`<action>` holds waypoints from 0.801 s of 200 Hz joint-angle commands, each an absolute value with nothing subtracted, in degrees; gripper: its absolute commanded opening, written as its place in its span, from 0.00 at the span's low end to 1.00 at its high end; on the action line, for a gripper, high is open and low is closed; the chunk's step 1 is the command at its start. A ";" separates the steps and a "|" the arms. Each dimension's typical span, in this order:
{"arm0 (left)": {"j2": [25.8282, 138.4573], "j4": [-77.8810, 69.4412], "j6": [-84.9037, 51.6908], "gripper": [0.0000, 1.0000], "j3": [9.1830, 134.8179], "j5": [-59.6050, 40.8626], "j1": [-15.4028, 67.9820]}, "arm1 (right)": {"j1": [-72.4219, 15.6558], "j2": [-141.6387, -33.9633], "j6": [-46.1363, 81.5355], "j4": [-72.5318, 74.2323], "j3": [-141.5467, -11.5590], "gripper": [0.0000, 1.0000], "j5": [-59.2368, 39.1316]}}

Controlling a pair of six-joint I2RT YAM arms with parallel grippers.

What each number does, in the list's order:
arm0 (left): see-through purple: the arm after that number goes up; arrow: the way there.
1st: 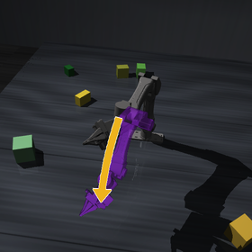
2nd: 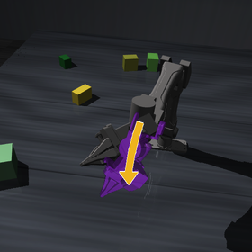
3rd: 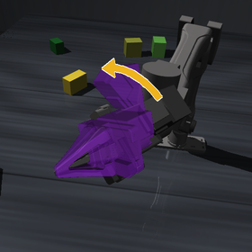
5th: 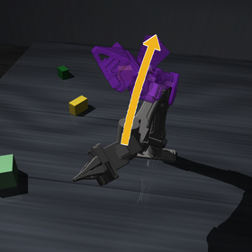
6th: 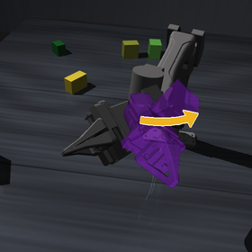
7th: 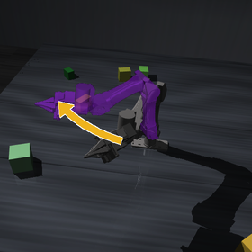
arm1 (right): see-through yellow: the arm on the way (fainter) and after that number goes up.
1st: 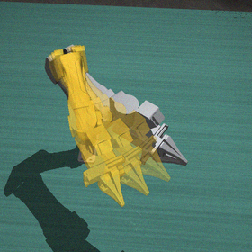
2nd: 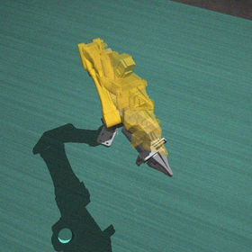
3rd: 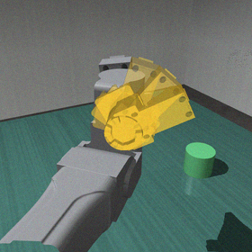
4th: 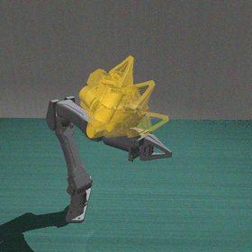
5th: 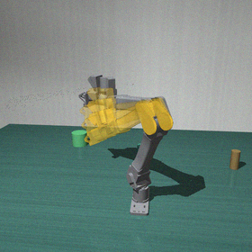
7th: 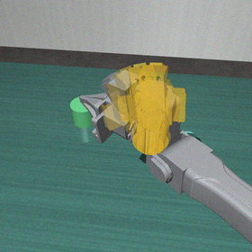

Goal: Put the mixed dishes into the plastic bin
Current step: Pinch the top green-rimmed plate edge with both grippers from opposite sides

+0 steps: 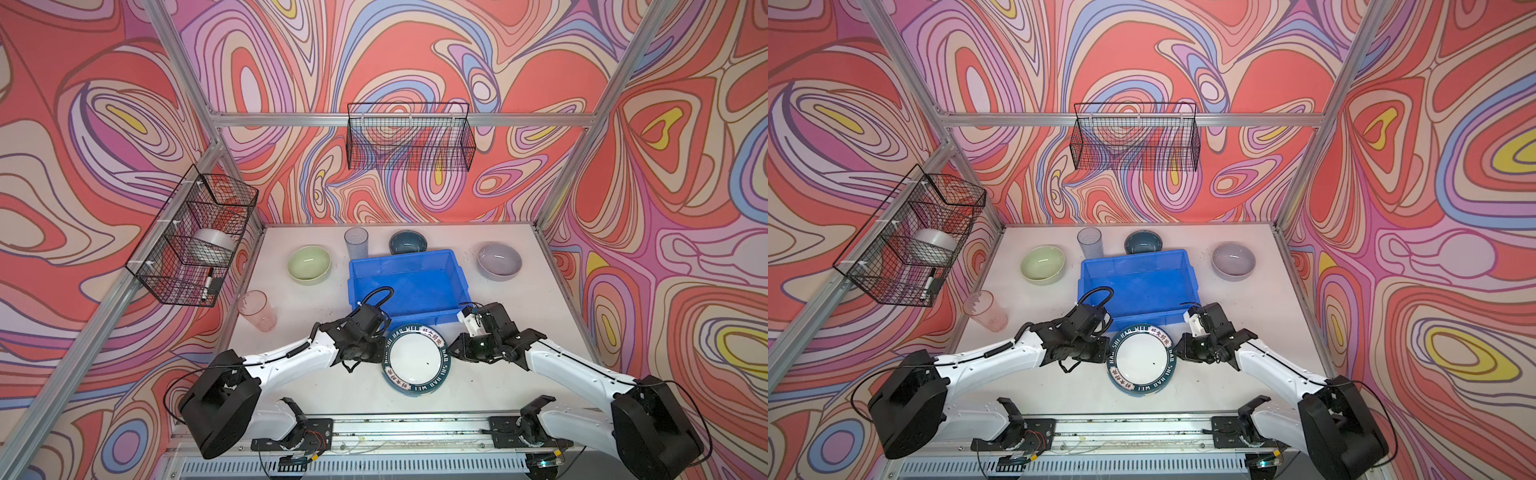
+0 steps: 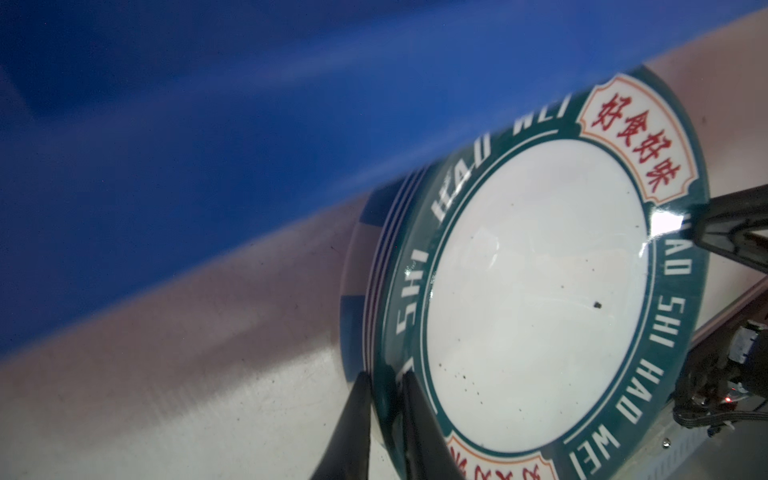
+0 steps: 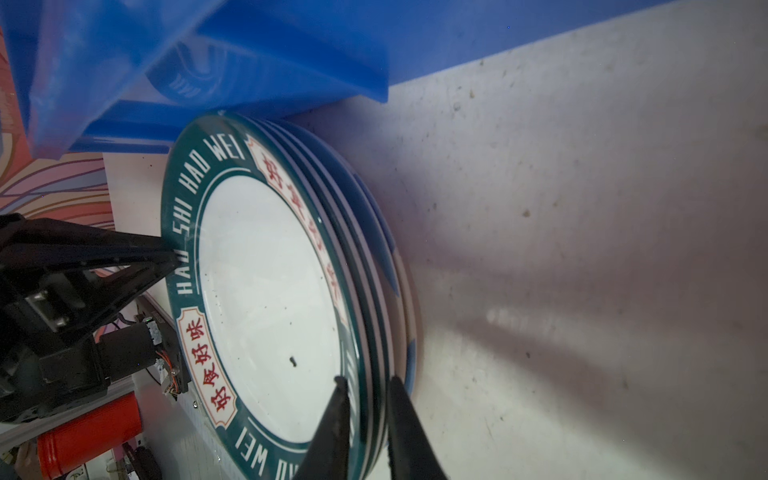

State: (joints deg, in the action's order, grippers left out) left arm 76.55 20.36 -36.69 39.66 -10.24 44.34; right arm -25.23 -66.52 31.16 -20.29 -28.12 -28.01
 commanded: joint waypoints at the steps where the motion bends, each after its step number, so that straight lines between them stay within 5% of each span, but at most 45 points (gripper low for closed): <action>1: 77.43 20.75 -36.74 0.16 39.86 -8.96 44.91 | -25.78 -65.68 30.99 -20.92 -29.60 0.18 -29.17; 160: 79.10 20.57 -36.83 0.14 39.99 -8.43 45.00 | -26.15 -65.13 30.14 -24.04 -32.10 0.17 -30.08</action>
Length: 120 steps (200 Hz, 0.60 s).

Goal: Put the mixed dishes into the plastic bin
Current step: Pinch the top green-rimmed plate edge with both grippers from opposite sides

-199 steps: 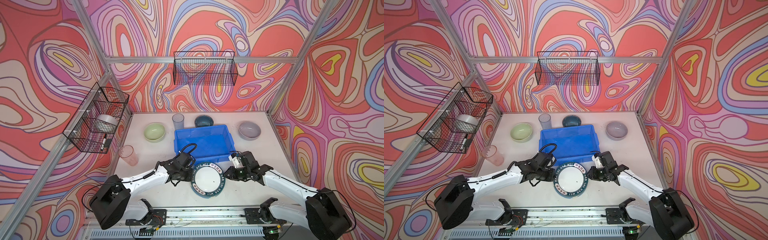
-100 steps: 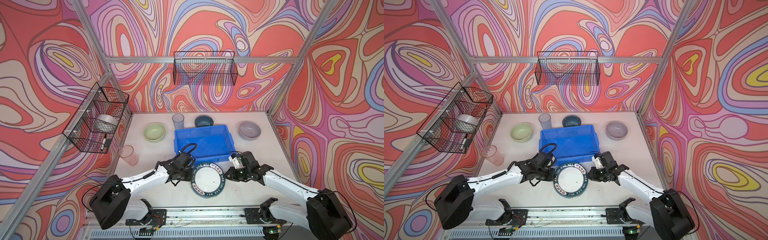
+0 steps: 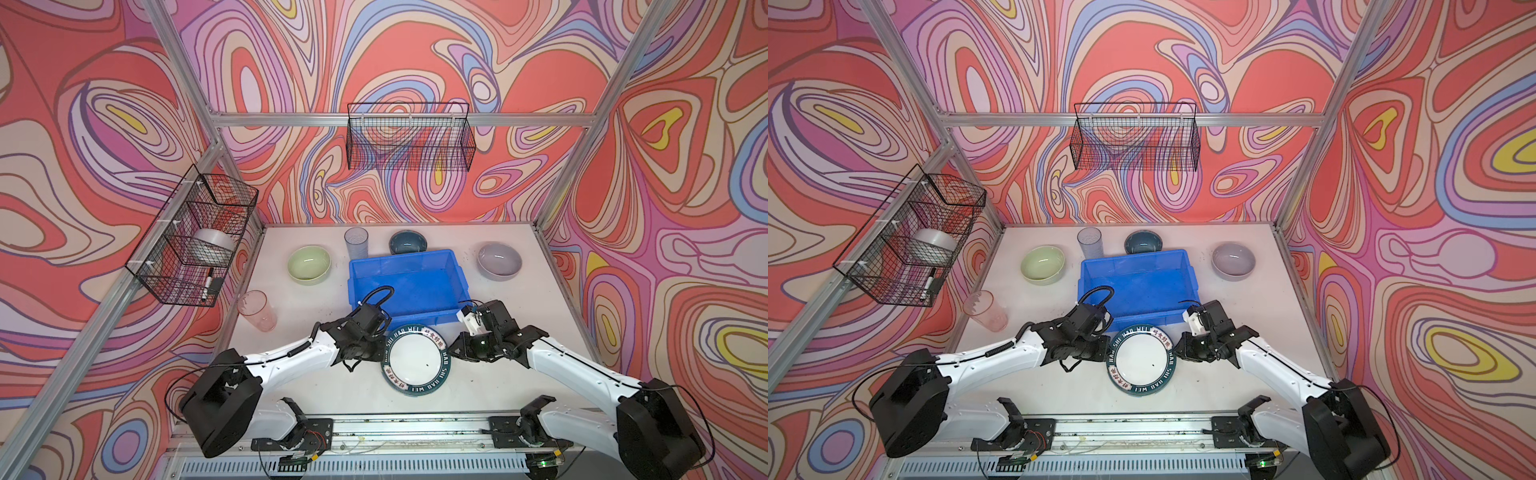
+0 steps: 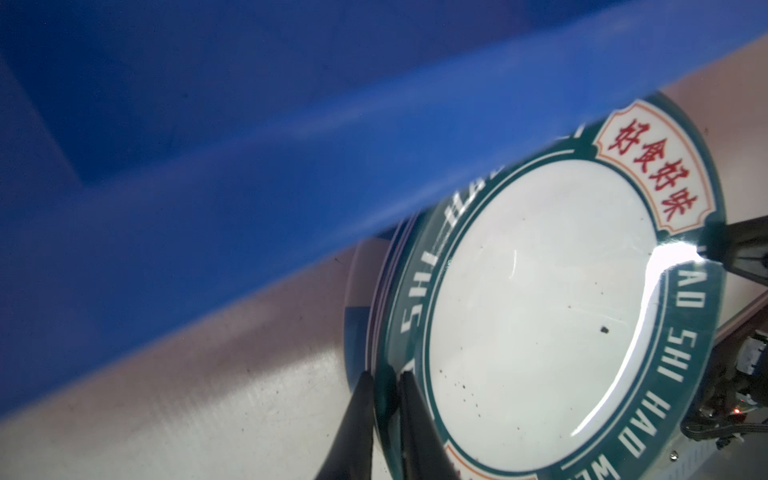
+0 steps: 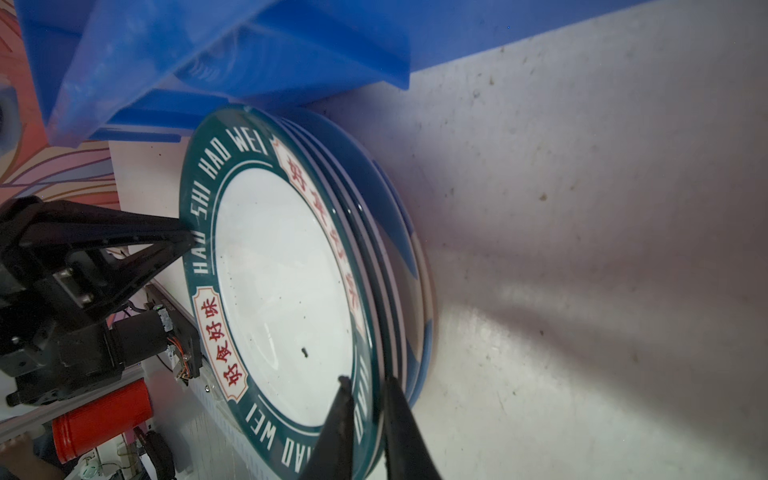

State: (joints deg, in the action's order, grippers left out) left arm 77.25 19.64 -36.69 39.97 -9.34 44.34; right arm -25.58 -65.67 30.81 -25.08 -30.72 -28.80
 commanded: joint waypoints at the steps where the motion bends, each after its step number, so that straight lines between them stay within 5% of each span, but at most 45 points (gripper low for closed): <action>1: 79.10 20.57 -36.78 0.14 39.99 -8.43 45.00 | -26.13 -65.17 30.14 -23.98 -32.05 0.17 -30.07; 120: 78.84 18.89 -37.26 0.12 39.55 -10.30 45.26 | -26.11 -64.82 37.50 -7.62 -25.86 0.18 -38.82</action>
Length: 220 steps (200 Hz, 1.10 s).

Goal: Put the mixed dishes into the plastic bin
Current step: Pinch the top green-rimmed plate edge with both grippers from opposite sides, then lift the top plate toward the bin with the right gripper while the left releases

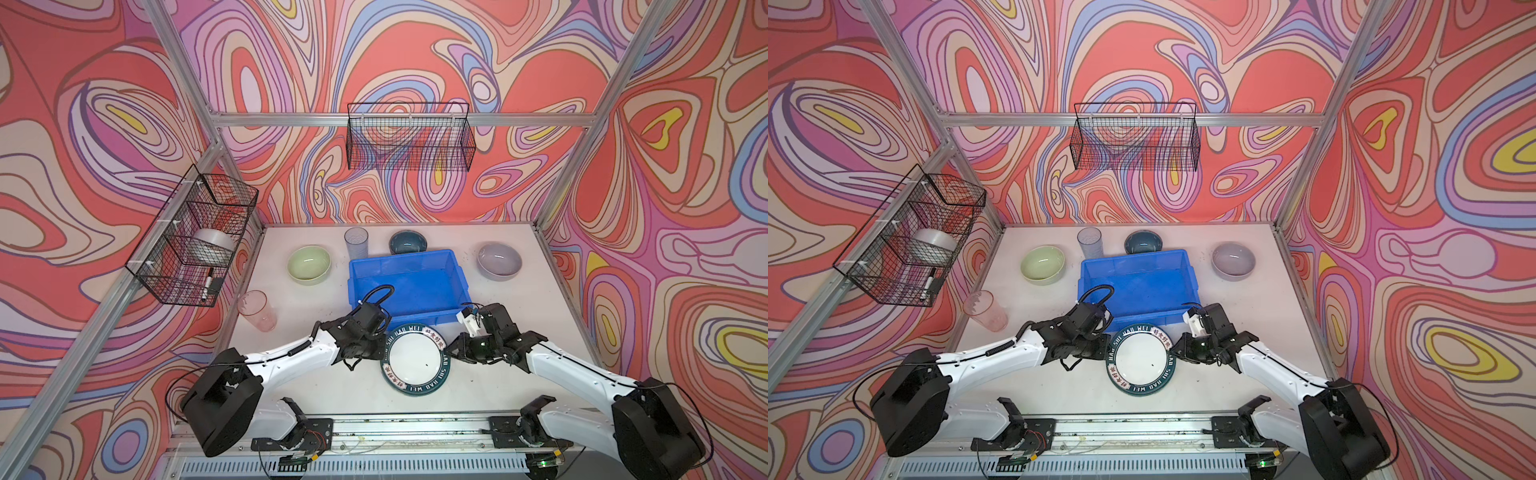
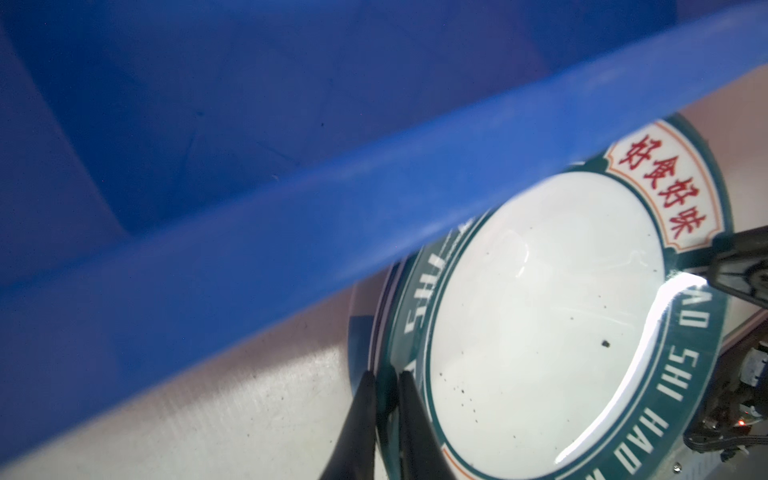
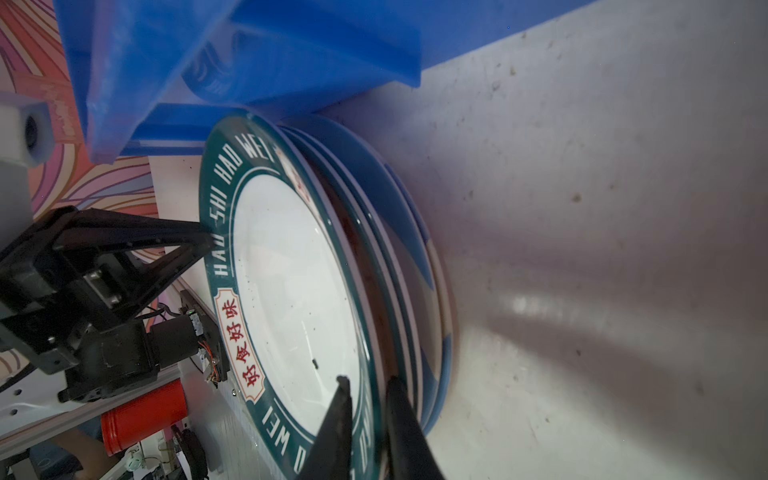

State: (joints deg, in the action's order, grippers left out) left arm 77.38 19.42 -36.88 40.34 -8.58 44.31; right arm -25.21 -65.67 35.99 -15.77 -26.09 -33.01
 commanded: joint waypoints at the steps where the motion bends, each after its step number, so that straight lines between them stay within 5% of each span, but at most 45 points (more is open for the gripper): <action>1: 78.84 18.85 -37.31 0.12 39.55 -10.34 45.26 | -26.15 -64.80 37.51 -7.59 -25.85 0.18 -38.84; 115: 75.77 18.97 -38.49 0.16 38.91 -10.38 45.55 | -26.11 -61.99 37.44 -11.95 -27.31 0.10 -36.96; 220: 68.76 28.29 -37.36 0.43 42.76 -6.34 45.44 | -26.13 -60.83 33.85 -23.25 -34.01 0.00 -36.34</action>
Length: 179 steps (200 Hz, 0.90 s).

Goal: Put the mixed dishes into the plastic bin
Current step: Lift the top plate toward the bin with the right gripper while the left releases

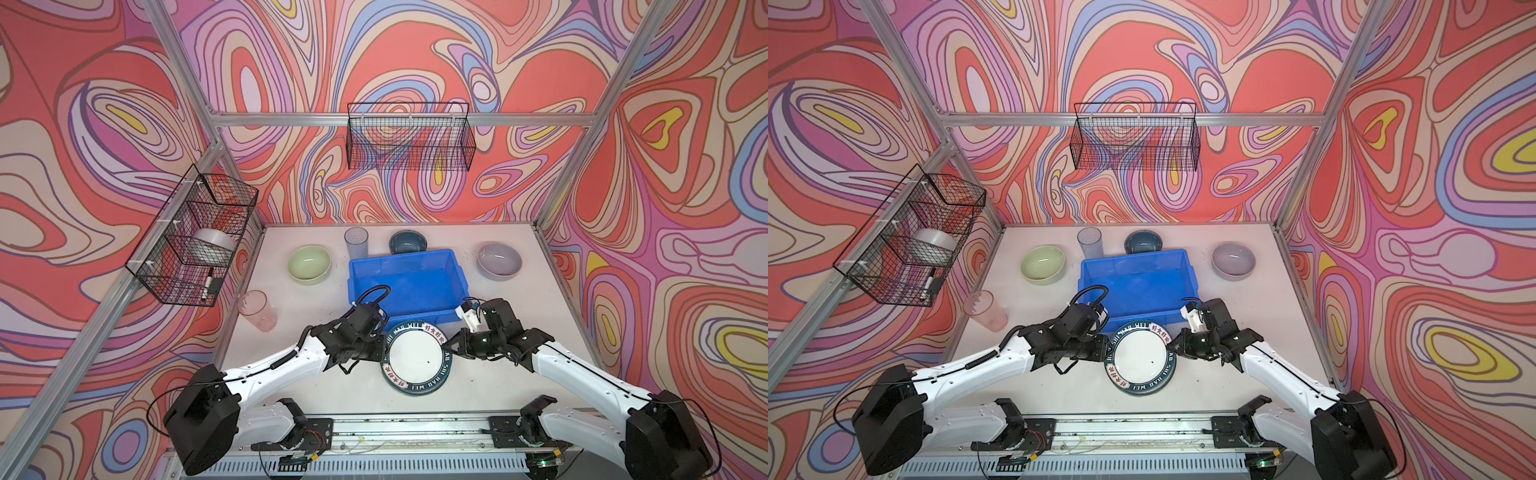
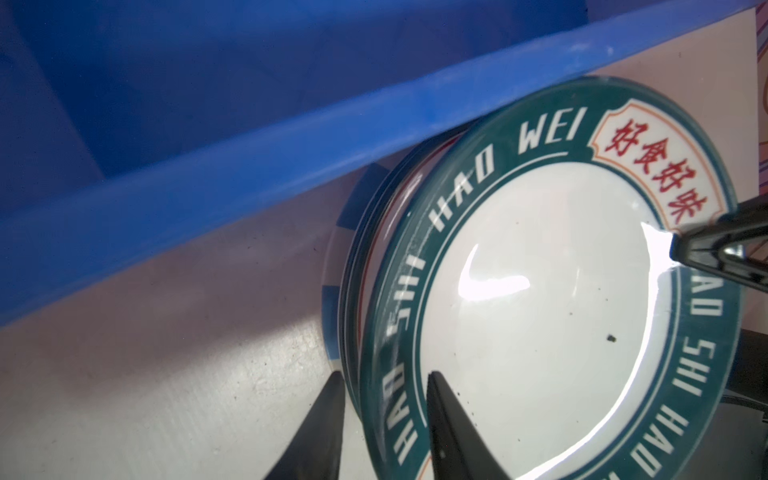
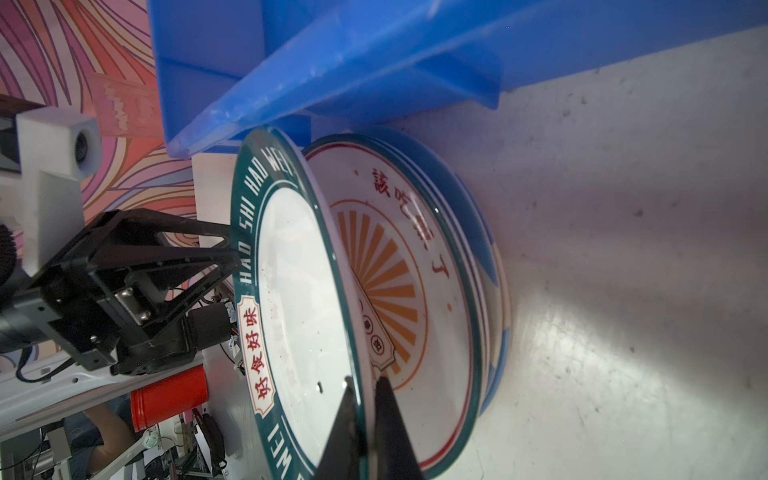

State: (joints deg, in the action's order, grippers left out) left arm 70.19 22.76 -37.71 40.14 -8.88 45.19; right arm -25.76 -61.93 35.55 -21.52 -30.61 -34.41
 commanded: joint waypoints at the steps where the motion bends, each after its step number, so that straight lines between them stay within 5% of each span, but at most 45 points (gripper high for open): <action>1: 68.75 28.47 -37.36 0.43 42.83 -6.34 45.44 | -26.12 -60.83 33.84 -23.36 -34.10 0.00 -36.36; 102: 62.40 37.20 -37.59 0.52 47.18 -9.83 38.15 | -26.11 -60.76 28.60 -32.64 -42.99 0.00 -40.06; 179: 60.99 40.48 -34.55 0.54 47.20 -11.01 28.55 | -25.84 -70.53 25.93 -40.15 -59.12 0.00 -31.91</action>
State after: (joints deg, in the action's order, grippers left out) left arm 61.34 37.98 -35.94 46.28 -10.22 30.33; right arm -25.85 -67.29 27.51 -39.27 -55.02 -34.06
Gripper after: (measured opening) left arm 0.535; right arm 0.080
